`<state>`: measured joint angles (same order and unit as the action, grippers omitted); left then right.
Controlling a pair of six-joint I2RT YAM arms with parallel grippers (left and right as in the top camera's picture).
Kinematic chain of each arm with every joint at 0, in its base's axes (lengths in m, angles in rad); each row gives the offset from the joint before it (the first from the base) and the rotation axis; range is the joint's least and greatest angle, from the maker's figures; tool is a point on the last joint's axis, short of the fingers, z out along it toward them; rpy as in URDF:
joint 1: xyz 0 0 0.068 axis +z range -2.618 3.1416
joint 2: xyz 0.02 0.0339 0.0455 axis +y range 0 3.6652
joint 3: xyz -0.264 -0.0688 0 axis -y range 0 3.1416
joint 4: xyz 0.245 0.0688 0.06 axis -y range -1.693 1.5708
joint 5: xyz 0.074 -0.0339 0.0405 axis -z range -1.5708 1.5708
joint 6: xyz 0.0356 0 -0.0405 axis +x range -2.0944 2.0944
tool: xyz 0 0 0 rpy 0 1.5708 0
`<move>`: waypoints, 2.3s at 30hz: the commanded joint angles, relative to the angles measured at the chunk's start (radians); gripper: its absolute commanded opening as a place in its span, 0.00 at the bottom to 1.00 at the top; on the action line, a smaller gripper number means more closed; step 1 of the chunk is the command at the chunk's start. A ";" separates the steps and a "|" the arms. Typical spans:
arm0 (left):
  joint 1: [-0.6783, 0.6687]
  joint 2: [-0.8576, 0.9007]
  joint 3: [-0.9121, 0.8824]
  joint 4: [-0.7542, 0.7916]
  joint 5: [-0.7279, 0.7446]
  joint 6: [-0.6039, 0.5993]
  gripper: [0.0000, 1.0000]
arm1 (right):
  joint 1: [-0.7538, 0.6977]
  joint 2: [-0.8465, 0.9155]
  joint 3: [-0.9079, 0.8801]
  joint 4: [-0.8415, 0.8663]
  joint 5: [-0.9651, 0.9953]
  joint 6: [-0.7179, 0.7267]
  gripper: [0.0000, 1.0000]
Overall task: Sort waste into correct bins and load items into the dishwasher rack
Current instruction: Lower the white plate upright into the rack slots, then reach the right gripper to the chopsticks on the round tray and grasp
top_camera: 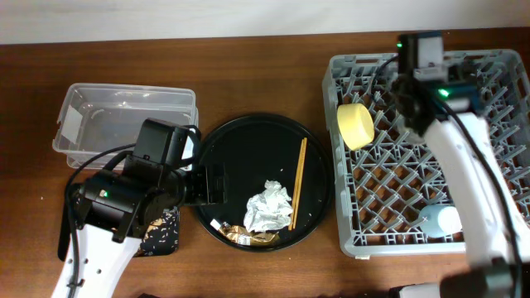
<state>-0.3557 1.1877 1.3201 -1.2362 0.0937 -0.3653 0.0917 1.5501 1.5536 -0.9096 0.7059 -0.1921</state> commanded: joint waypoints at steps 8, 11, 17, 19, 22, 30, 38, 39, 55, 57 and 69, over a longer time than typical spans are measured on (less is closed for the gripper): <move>0.005 -0.002 0.001 0.000 0.006 0.012 1.00 | 0.303 -0.241 0.019 -0.272 -1.057 0.421 0.98; 0.005 -0.002 0.001 0.000 0.006 0.012 0.99 | 0.407 -0.092 -0.025 -0.325 -0.930 0.643 0.98; 0.005 -0.002 0.001 0.000 0.006 0.012 0.99 | 0.412 0.287 -0.032 -0.330 -0.887 0.782 0.93; 0.005 -0.002 0.001 0.000 0.006 0.012 0.99 | 0.398 0.409 -0.032 -0.333 -0.903 0.781 0.56; 0.005 -0.002 0.001 0.000 0.006 0.012 0.99 | 0.378 0.513 -0.032 -0.329 -0.910 0.781 0.38; 0.005 -0.002 0.001 0.000 0.006 0.012 0.99 | 0.365 0.551 -0.092 -0.221 -0.885 0.796 0.35; 0.005 -0.002 0.001 0.000 0.006 0.012 0.99 | 0.297 0.549 -0.157 -0.164 -0.886 0.742 0.18; 0.005 -0.002 0.001 0.000 0.006 0.012 0.99 | 0.296 0.549 -0.156 -0.161 -0.918 0.696 0.26; 0.005 -0.002 0.001 0.000 0.006 0.012 0.99 | 0.321 0.435 -0.154 -0.122 -0.792 0.645 0.24; 0.005 -0.002 0.001 0.000 0.006 0.012 0.99 | 0.344 0.435 -0.175 -0.090 -0.821 0.645 0.25; 0.005 -0.002 0.001 0.000 0.006 0.012 0.99 | 0.368 0.417 -0.202 -0.077 -0.856 0.562 0.21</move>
<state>-0.3557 1.1877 1.3201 -1.2369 0.0940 -0.3653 0.4572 1.9869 1.3098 -0.9558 -0.1234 0.4015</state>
